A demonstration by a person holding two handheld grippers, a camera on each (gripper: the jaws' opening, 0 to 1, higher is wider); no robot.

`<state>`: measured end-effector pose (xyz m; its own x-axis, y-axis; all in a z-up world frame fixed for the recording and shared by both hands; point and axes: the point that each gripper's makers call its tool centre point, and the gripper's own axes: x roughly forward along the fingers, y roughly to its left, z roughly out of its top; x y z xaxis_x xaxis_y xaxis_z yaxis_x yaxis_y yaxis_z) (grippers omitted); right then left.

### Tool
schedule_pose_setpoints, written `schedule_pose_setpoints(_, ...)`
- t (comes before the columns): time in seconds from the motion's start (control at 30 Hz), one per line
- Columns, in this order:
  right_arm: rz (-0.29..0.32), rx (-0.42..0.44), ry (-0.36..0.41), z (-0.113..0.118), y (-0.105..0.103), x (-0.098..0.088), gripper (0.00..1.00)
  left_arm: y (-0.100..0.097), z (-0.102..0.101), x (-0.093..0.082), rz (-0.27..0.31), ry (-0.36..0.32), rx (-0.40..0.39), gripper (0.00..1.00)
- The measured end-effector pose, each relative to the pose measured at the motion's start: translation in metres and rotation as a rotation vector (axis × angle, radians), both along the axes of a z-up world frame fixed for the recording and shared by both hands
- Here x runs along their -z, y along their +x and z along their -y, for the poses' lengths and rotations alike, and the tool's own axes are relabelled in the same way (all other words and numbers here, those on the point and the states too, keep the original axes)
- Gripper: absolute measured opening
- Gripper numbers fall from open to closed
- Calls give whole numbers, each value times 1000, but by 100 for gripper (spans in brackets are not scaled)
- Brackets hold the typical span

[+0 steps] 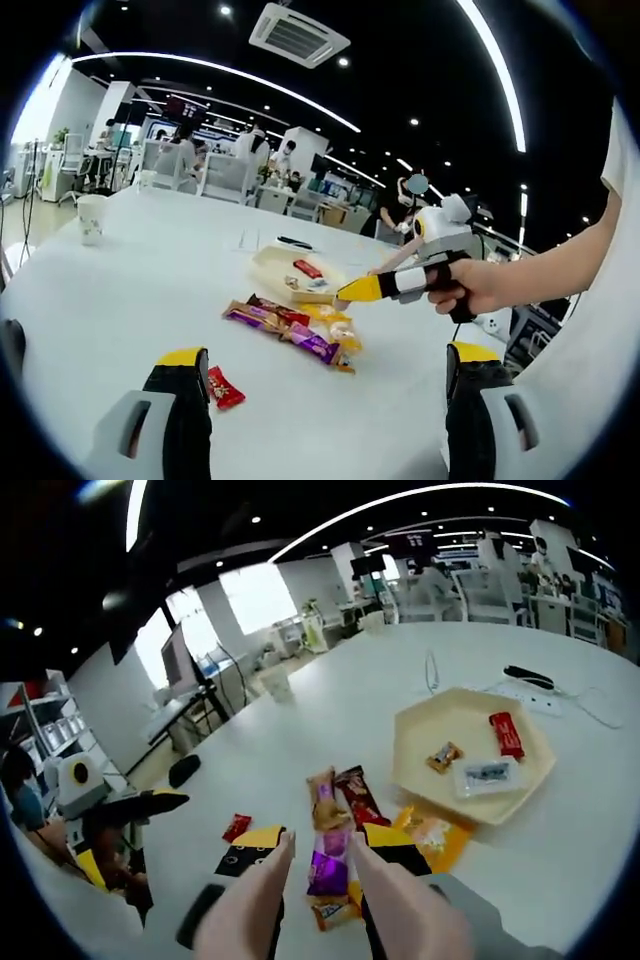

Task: Place the target food into the container with the food tongs after gripping and lifting it, then release it inside without dropping or visibly crushing the food.

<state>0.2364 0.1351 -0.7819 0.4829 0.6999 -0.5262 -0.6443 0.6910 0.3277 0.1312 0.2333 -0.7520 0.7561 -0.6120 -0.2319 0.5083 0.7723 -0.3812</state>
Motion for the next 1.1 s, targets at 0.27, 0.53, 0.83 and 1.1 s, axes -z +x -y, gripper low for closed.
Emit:
schedule_pose_setpoints(0.27,-16,24,2,-3,-4,4,28,2,2,-15,33,-46,-3,99)
schedule_pose_setpoints(0.53,-31,66,6,0,0,9,28,-2,10,-7,13,-44,13,99)
schedule_pose_setpoints(0.83,-16,39,-47,-8,-3,19,28,-4,8,-3,2,-46,8,99)
schedule_pose_setpoints(1.1,-37,45,-52,-12,-4,27,28,-5,2,0,-6,-39,-1,99)
